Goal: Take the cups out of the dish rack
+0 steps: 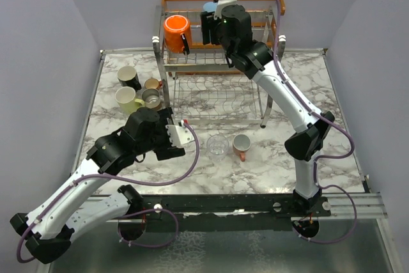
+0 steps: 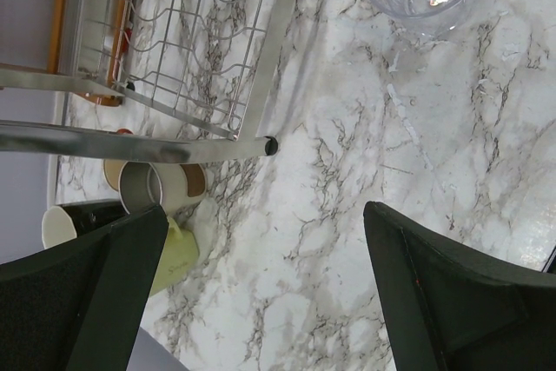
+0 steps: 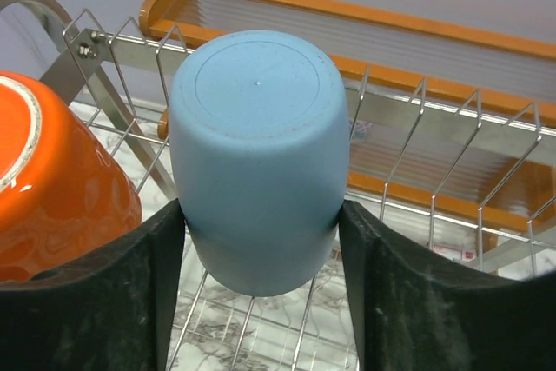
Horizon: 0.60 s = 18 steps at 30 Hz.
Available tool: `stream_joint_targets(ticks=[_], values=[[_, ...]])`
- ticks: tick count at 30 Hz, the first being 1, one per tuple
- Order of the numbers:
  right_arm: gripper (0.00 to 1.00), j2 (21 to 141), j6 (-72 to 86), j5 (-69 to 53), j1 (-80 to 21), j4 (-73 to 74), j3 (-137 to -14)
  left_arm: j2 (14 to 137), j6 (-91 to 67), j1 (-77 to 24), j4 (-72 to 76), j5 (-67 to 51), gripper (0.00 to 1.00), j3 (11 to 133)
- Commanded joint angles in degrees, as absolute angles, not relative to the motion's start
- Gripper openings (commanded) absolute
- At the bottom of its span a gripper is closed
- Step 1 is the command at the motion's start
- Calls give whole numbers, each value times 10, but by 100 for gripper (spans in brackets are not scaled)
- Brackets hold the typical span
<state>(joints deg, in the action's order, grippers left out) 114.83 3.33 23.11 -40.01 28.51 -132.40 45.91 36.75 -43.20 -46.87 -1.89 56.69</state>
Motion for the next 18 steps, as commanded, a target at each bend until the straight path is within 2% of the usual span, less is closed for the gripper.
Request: stream_joint_targets(ticks=[1, 9, 18], values=[[46, 1134, 22, 237, -399, 250, -1358, 444, 358, -430, -467, -29, 99, 563], [43, 1026, 63, 196, -399, 241, -1309, 439, 359, -431, -405, -1, 99, 533], [43, 757, 162, 82, -399, 189, -1013, 447, 351, -431, -316, -11, 99, 499]])
